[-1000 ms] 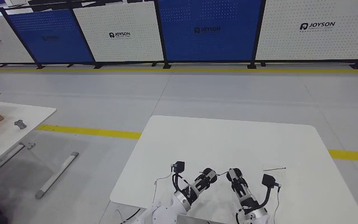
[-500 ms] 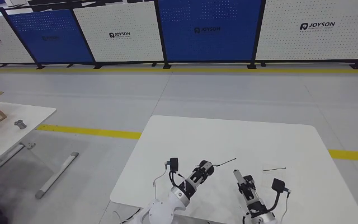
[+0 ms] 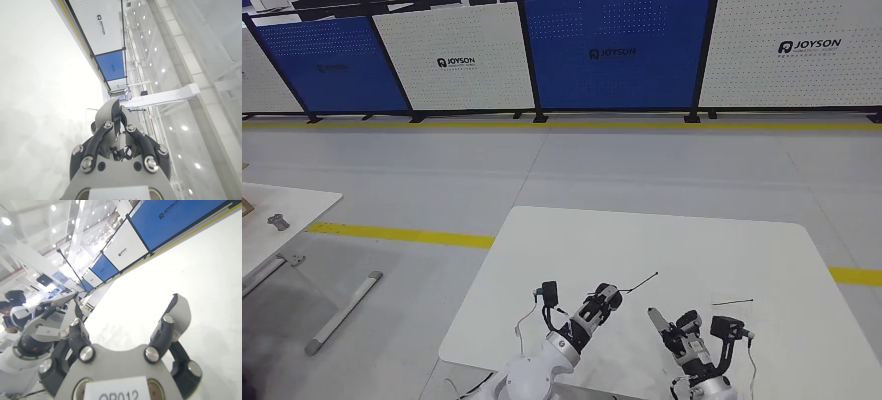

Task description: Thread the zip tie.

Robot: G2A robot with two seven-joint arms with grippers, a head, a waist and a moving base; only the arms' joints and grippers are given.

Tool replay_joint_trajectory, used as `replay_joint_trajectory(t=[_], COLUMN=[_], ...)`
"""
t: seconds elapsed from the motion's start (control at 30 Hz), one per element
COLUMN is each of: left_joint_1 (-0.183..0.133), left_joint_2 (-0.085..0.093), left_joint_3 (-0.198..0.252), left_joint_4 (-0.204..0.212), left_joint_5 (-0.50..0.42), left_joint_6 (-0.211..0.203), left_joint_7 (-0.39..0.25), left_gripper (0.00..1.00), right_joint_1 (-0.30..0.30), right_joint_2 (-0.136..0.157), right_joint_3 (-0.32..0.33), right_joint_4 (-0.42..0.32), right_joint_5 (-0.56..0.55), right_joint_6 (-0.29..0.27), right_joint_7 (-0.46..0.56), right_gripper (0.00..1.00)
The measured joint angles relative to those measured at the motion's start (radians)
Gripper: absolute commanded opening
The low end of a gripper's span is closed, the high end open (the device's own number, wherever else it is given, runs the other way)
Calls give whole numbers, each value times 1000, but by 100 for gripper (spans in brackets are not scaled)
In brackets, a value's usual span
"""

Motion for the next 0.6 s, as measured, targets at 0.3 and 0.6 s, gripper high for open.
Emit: replay_joint_trajectory(t=[0.3, 0.6], left_joint_1=[-6, -14], left_joint_2=[-3, -6], left_joint_3=[14, 21], left_joint_4=[-11, -7], left_joint_5=[-19, -24], left_joint_6=[17, 26], left_joint_7=[-13, -10], left_gripper=[0, 0], right_joint_1=[16, 20], right_joint_2=[0, 9], right_joint_3=[0, -22], right_joint_4=[-5, -5], right_joint_5=[1, -259], right_joint_6=[43, -1], right_joint_7=[63, -42], right_gripper=[100, 100])
